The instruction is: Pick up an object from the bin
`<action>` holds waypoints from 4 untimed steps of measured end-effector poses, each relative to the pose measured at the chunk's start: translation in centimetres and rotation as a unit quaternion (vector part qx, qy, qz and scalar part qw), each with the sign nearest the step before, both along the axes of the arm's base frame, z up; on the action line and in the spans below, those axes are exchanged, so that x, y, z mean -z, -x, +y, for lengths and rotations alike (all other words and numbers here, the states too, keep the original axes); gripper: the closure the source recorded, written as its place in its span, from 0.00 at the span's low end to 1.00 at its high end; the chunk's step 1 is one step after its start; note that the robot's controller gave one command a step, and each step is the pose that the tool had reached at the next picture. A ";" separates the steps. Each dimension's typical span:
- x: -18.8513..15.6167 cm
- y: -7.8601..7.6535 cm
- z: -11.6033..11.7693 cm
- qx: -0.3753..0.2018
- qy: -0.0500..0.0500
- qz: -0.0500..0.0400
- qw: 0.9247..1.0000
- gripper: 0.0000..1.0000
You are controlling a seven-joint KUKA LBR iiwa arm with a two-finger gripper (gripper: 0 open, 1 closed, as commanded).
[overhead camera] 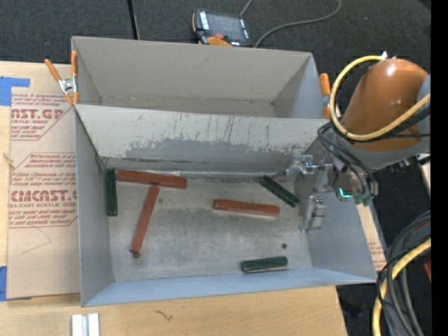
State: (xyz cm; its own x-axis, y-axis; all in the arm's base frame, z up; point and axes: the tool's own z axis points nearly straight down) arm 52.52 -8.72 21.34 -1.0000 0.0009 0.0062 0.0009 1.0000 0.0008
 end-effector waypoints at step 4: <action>14.3 0.2 5.3 0.010 0.000 -0.005 1.000 1.00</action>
Offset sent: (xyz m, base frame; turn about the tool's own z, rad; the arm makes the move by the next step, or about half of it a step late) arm 0.0530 -0.0222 -0.1434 -0.0458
